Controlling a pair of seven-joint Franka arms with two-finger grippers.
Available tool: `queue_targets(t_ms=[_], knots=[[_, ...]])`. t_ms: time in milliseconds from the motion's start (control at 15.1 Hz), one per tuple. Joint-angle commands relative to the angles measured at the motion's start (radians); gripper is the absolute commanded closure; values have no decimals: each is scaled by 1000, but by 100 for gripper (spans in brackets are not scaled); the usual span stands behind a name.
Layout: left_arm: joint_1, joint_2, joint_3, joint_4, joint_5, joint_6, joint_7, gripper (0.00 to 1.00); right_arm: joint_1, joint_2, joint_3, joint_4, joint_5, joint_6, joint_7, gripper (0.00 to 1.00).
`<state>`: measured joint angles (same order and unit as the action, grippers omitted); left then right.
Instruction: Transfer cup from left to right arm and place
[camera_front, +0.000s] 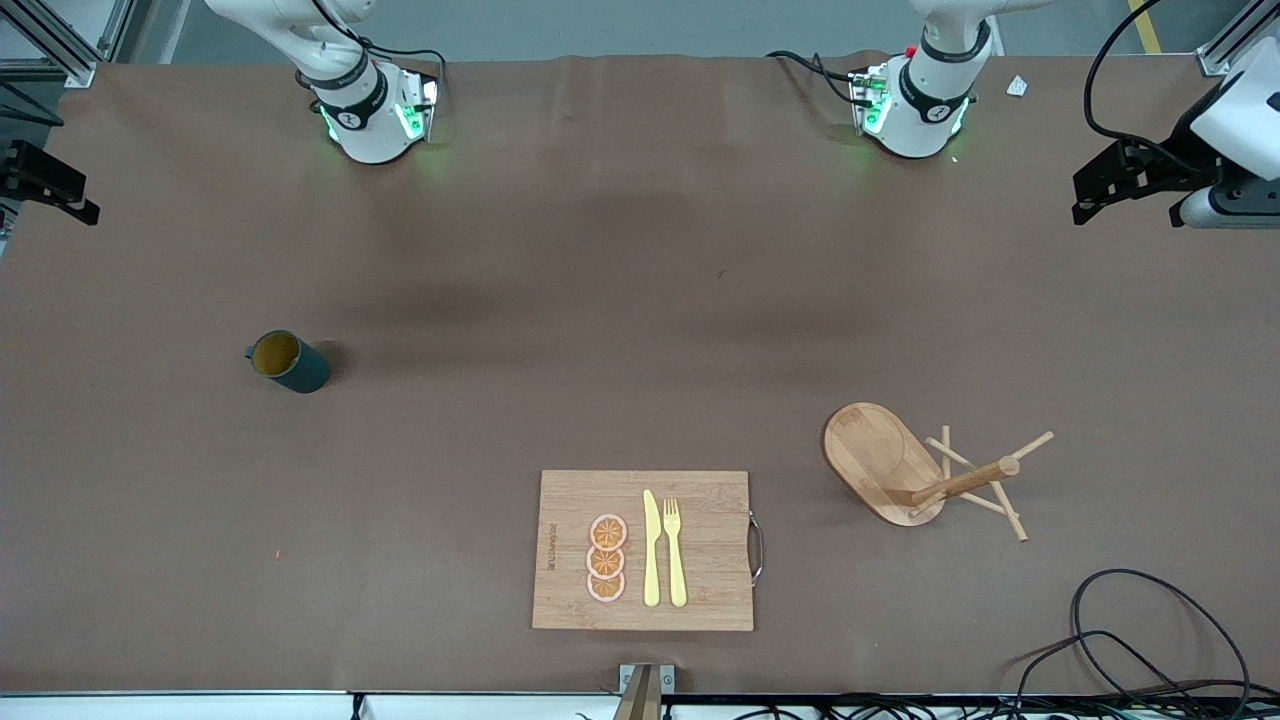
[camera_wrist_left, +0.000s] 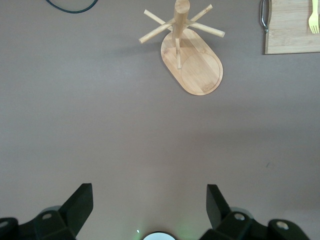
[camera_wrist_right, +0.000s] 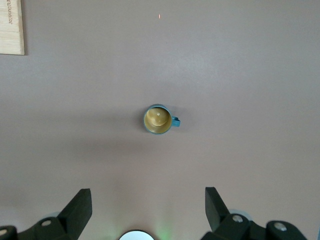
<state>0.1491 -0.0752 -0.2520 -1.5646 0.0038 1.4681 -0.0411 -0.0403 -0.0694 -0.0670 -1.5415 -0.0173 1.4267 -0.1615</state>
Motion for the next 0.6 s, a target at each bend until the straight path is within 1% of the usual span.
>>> queue_targets(t_ms=[0,531], knots=[[1,-9,-4,-11,2,14,9,0,5,-30,3,-35,-6,12,13,0],[4,-11,-6,-3,2,14,9,0,4,-30,3,-34,-6,14,11,0]])
